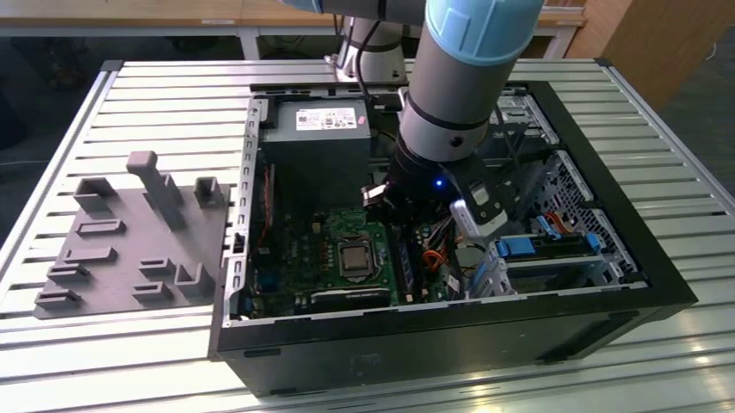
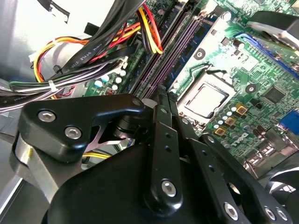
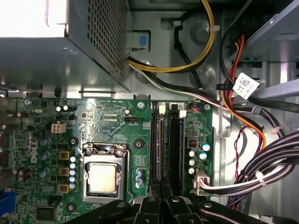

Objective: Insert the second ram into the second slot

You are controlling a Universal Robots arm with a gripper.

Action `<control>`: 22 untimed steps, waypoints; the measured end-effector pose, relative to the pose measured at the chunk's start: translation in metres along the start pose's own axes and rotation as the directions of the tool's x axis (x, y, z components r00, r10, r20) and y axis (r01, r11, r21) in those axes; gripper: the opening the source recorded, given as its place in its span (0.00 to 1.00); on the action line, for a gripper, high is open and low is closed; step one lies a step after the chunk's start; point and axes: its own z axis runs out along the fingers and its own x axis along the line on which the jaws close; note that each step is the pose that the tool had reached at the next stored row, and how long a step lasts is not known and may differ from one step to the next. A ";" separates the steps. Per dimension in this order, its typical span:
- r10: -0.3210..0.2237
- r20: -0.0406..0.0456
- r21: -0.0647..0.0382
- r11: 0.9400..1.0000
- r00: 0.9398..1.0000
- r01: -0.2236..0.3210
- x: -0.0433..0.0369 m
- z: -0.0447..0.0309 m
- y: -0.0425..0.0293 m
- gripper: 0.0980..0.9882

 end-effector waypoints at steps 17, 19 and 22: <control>-0.002 0.000 -0.003 1.000 1.000 0.002 -0.0003 0.0041 0.0014 0.02; -0.002 0.000 -0.005 1.000 1.000 0.002 -0.0002 0.0045 0.0016 0.02; -0.002 0.000 -0.007 1.000 1.000 0.002 -0.0003 0.0055 0.0017 0.02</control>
